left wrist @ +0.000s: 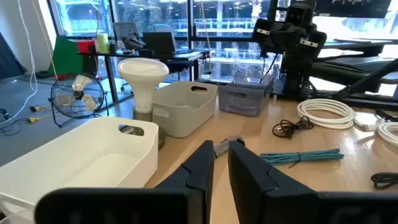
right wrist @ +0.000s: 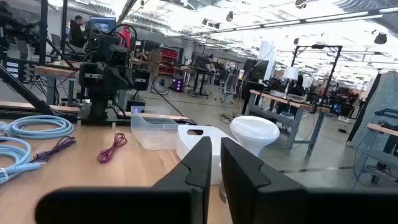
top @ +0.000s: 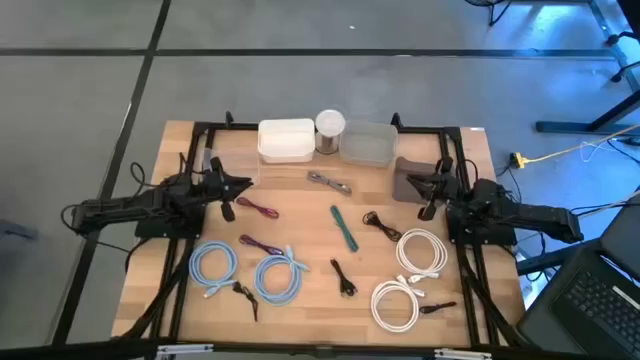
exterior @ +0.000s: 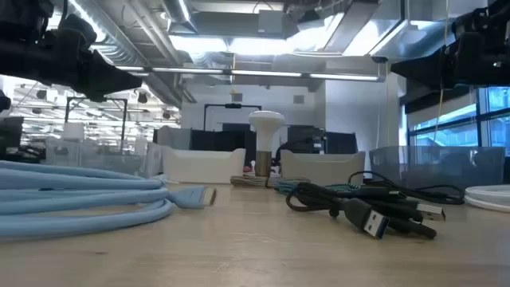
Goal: Pick & Place USB Port
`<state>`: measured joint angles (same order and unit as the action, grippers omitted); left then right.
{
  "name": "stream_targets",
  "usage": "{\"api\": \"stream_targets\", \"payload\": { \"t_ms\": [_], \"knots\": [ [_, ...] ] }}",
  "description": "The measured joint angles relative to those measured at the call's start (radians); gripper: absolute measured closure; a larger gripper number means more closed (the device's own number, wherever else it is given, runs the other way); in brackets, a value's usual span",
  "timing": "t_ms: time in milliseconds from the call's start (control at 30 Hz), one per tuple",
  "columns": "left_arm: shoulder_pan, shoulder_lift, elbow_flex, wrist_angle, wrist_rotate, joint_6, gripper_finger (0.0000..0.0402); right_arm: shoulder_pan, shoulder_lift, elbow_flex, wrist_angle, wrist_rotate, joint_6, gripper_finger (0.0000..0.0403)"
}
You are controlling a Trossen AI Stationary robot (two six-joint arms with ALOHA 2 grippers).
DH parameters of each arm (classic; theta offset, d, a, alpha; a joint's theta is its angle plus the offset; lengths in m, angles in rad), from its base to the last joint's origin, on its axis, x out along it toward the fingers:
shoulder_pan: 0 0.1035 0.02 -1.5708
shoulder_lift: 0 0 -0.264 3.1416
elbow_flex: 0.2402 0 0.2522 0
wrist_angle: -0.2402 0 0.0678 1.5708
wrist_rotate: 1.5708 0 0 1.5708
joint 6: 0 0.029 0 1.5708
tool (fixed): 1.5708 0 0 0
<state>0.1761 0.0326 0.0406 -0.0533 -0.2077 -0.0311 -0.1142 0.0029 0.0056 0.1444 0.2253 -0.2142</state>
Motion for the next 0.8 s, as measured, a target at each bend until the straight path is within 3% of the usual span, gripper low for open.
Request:
{"api": "stream_targets", "payload": {
  "t_ms": [800],
  "knots": [
    [0.000,0.000,0.000,0.000,0.000,0.000,0.0361,0.000,0.000,0.000,0.000,0.000,0.000,0.0363]
  ]
}}
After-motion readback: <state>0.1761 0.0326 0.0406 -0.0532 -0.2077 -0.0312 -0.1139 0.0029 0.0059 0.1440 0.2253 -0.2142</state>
